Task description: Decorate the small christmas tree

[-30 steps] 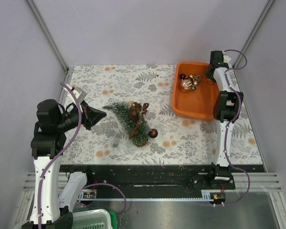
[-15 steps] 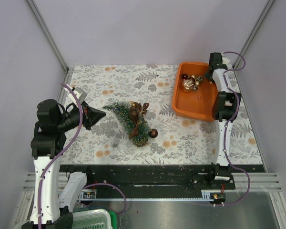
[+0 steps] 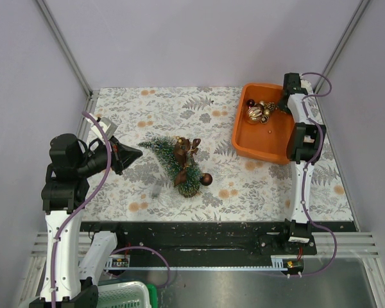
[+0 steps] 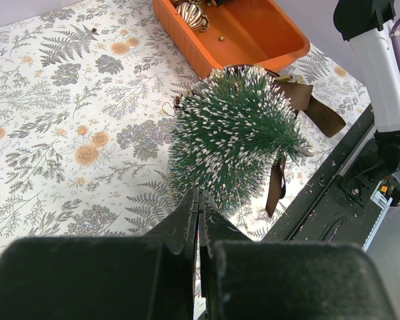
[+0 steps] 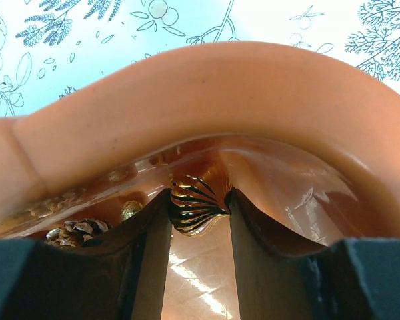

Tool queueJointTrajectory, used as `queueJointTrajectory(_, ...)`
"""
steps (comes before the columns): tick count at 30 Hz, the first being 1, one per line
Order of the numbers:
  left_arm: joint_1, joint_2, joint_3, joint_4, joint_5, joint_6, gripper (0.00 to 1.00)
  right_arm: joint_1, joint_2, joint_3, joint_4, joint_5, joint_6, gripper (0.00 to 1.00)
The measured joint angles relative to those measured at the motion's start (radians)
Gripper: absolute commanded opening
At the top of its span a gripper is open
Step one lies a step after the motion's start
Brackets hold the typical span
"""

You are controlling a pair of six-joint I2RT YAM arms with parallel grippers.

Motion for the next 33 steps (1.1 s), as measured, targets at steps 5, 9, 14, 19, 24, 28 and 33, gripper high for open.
queueJointTrajectory(5,0.0,-0.006,0.0,0.0,0.0,0.0,0.0,-0.002,-0.047,-0.083,0.035,-0.025,0.006,0.34)
queueJointTrajectory(9,0.0,-0.013,0.0,0.0,0.0,0.0,0.0,-0.002,-0.144,-0.246,0.077,-0.07,0.017,0.31)
queueJointTrajectory(14,0.0,-0.015,0.0,0.0,0.001,0.0,0.0,-0.001,-0.377,-0.588,0.168,-0.143,0.053,0.29)
queueJointTrajectory(19,0.0,-0.018,0.0,0.0,0.002,0.0,0.0,0.016,-0.618,-0.79,0.23,-0.218,0.1,0.28)
queueJointTrajectory(24,0.0,-0.024,-0.003,0.001,0.006,-0.001,0.0,0.084,-0.854,-0.977,0.296,-0.277,0.127,0.27)
queueJointTrajectory(28,0.0,-0.031,-0.003,0.001,0.008,-0.002,0.0,0.206,-1.033,-1.116,0.307,-0.318,0.129,0.27)
queueJointTrajectory(33,0.0,-0.042,-0.016,0.002,0.01,-0.012,0.0,0.384,-1.294,-1.255,0.267,-0.379,0.131,0.26)
